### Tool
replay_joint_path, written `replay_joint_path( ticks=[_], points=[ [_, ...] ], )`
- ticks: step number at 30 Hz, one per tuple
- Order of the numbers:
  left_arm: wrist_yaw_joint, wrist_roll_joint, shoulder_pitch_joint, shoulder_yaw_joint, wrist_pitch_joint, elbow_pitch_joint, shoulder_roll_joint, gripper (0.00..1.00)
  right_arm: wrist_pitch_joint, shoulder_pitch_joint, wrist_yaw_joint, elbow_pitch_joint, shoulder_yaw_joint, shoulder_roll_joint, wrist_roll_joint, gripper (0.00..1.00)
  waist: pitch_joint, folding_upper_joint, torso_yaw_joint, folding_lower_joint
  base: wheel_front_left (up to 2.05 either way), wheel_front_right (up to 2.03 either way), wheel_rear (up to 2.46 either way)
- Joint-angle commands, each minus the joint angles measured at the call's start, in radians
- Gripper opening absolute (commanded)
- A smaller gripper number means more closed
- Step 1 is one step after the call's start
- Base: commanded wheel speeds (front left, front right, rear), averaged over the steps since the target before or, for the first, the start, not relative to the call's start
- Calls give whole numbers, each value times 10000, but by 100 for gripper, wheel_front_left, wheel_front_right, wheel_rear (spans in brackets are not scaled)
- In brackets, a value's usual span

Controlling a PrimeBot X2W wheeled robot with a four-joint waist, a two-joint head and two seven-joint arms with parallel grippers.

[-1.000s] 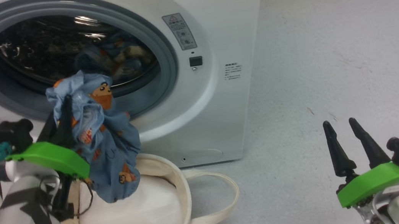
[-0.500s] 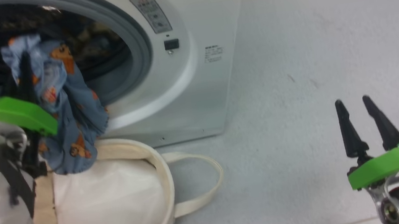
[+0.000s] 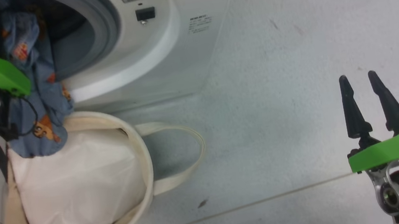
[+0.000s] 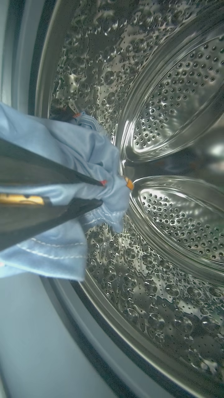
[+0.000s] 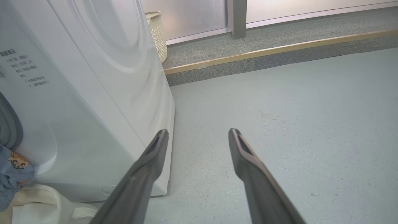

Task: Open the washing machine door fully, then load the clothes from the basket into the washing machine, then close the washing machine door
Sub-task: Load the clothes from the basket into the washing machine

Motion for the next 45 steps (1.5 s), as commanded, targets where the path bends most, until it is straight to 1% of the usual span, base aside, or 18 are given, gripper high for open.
replay_joint_path(
  ticks=[1,6,11,16,20,23,26,27,28,29,30,31,32,33,36,40,43,45],
  points=[
    [-40,163,-541,241,-119,-101,610,0,-124,-68,6,-404,21,-19,-129,100,564,0,-165,-2,0,0,0],
    [-23,497,-1116,252,-119,41,836,0,-124,-144,6,-645,-111,106,-286,100,1118,0,-287,-2,0,0,0],
    [233,883,-1505,402,-120,-395,1158,0,-124,-110,6,-805,-212,116,-432,100,1433,0,-515,-2,0,0,0],
    [637,1174,-1642,1097,-120,-2122,1284,0,-124,13,6,-1059,-491,115,-503,100,1726,0,-634,-2,0,0,0],
    [842,1584,-1375,1782,-120,-3612,1149,0,-124,47,6,-1181,-527,105,-588,100,1928,0,-628,-2,0,0,0],
    [708,1846,-1145,1963,-120,-3434,1029,0,-124,18,6,-1208,-489,159,-614,100,1968,0,-640,-2,0,0,0],
    [461,1991,-1136,1859,-120,-2166,933,0,-124,29,6,-1181,-418,217,-633,100,1959,0,-650,-2,0,0,0],
    [428,2067,-1162,1750,-86,-1426,922,10,-124,39,6,-1172,-410,232,-638,100,1942,0,-648,-2,0,0,0],
    [404,2203,-1289,1567,104,-692,913,51,-124,55,6,-1164,-412,239,-642,100,1939,0,-645,-2,0,0,0],
    [383,2307,-1512,1429,127,-218,902,75,-124,64,6,-1160,-417,243,-650,100,1949,0,-643,-2,0,0,0],
    [422,2361,-1713,1366,89,136,887,83,-124,63,6,-1155,-411,244,-662,100,1949,0,-648,-2,0,0,0],
    [440,2409,-1852,1294,69,488,849,84,-124,61,6,-1148,-402,242,-675,100,1933,0,-655,-2,0,0,0],
    [447,2478,-1967,1196,99,848,820,95,-124,57,6,-1142,-403,240,-683,100,1914,0,-663,-2,0,0,0],
    [501,2504,-2086,1153,162,1179,801,100,-124,52,6,-1138,-414,240,-690,100,1891,0,-673,-2,0,0,0],
    [602,2489,-2279,1089,721,1957,726,100,-124,34,6,-1102,-379,272,-689,100,1763,0,-719,-2,0,0,0],
    [621,2280,-2175,1157,2106,2335,639,100,-124,22,6,-995,-311,300,-657,100,1538,0,-742,-2,0,0,0],
    [604,2177,-2031,1167,2304,2388,580,100,-124,-42,6,-907,-238,319,-616,100,1314,0,-724,-2,0,0,0],
    [574,2123,-1905,1157,2128,2401,505,100,-124,-88,6,-840,-174,318,-579,100,1118,0,-677,-2,0,0,0]
  ],
)
